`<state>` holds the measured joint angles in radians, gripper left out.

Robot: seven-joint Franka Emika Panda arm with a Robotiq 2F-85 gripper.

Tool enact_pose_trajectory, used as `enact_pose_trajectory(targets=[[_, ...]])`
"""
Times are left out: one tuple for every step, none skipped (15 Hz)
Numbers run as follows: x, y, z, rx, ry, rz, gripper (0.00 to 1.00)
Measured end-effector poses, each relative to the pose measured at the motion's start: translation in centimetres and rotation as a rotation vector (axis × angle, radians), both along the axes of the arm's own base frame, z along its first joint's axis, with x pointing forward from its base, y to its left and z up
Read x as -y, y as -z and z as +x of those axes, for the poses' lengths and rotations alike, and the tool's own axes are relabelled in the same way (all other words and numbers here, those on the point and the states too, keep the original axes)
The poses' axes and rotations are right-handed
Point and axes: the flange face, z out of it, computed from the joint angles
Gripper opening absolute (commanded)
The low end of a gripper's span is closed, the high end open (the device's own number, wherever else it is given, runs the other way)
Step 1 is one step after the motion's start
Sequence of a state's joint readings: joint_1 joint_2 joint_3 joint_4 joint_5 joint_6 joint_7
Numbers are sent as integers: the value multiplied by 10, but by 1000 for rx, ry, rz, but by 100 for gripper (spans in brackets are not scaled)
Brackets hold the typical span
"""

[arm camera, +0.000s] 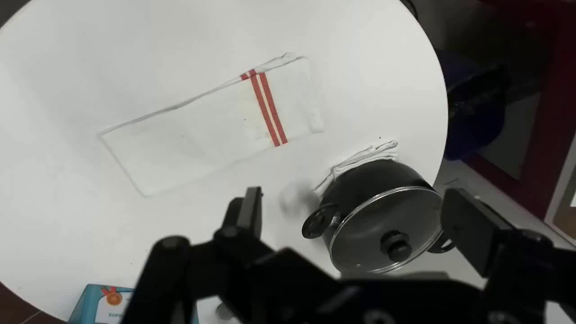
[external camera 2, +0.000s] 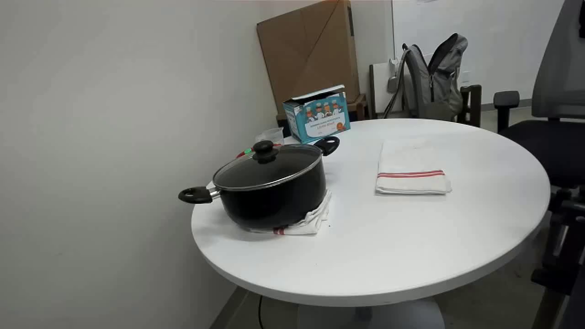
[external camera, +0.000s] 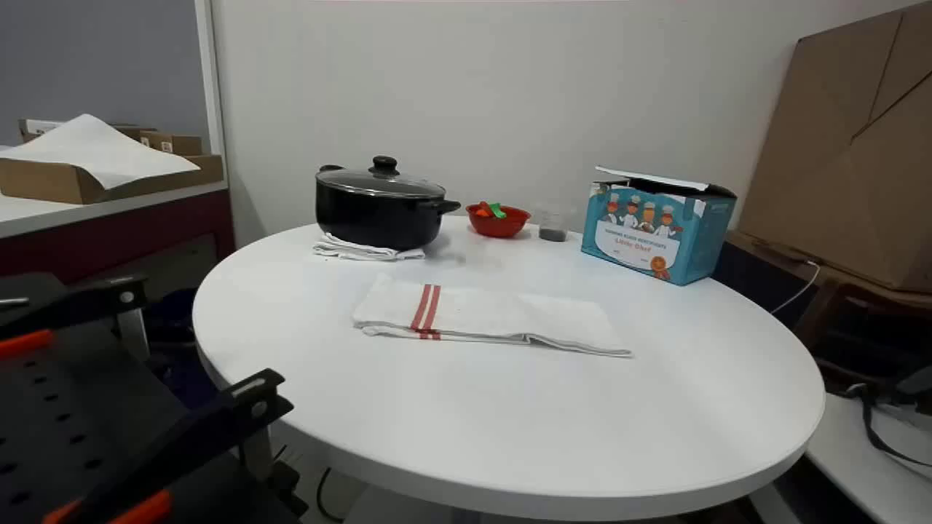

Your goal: Fold the towel in half

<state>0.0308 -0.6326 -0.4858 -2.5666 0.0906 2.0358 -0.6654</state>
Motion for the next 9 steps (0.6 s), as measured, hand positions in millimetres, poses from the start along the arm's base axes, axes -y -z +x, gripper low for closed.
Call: enact_pose_trajectory(targets=[[0, 0, 0, 0, 0, 0, 100], [0, 0, 0, 0, 0, 0, 100], [0, 0, 0, 0, 0, 0, 100], [0, 0, 0, 0, 0, 0, 100], [0, 0, 0, 0, 0, 0, 100], [0, 0, 0, 0, 0, 0, 100], [0, 0, 0, 0, 0, 0, 100], [0, 0, 0, -1, 1, -2, 100], [1, -2, 1, 13, 26, -23, 100]])
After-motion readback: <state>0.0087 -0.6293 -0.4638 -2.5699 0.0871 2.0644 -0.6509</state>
